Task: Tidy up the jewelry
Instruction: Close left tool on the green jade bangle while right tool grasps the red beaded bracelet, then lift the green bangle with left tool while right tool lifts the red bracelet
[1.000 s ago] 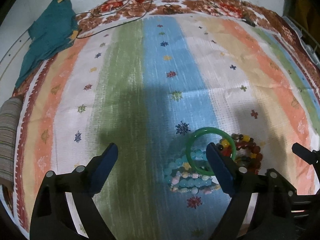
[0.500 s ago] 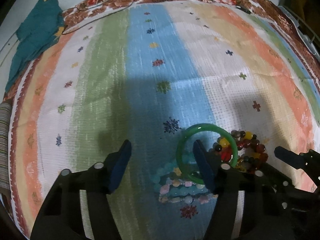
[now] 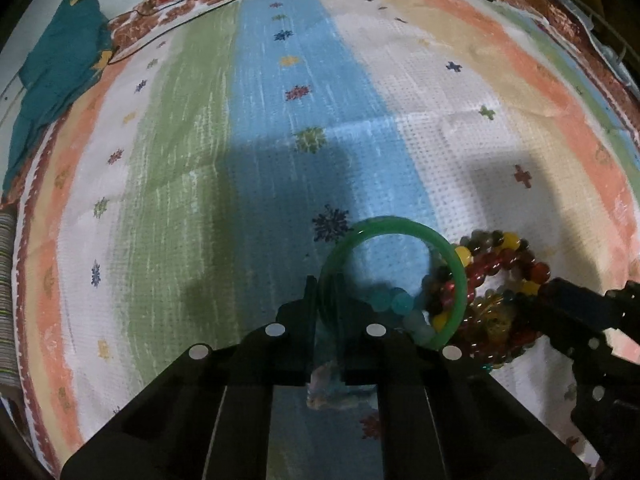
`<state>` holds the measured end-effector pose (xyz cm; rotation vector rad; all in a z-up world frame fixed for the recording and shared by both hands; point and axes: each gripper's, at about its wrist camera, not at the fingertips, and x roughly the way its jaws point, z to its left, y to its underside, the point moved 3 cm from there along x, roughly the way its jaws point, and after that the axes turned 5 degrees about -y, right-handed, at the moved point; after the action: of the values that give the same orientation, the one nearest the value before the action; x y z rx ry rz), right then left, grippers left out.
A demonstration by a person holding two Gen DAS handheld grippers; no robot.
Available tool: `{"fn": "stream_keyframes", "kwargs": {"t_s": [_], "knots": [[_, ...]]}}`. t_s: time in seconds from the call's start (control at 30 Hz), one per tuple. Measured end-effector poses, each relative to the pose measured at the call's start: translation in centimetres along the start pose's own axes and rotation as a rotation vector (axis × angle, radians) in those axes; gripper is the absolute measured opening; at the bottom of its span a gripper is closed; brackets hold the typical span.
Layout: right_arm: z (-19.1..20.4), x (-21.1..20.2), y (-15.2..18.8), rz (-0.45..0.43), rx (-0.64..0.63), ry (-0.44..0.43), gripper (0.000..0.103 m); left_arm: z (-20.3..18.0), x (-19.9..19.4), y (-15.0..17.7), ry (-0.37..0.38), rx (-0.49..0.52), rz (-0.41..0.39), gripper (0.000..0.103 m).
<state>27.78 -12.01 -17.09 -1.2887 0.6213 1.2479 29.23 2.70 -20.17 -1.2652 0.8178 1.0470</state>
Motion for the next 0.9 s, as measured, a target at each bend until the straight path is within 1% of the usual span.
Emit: {"fn": "stream_keyframes", "kwargs": {"t_s": [0.23, 0.37, 0.63, 0.9], "knots": [[0.2, -0.5, -0.1, -0.019, -0.017, 0.018, 0.018, 0.7, -0.8, -0.4, 0.003, -0.018, -0.018, 0.007], [0.3, -1.1, -0.1, -0.036, -0.018, 0.025, 0.014, 0.8, -1.9, -0.4, -0.005, -0.015, -0.041, 0.007], [1.2, -3.1, 0.0, -0.081, -0.051, 0.033, 0.013, 0.9, -4.0, 0.1, -0.021, 0.002, -0.079, 0.007], [1.3, -4.2, 0.5, -0.111, -0.064, 0.054, 0.013, 1.1, -5.8, 0.3, -0.014, -0.001, -0.111, 0.008]]}}
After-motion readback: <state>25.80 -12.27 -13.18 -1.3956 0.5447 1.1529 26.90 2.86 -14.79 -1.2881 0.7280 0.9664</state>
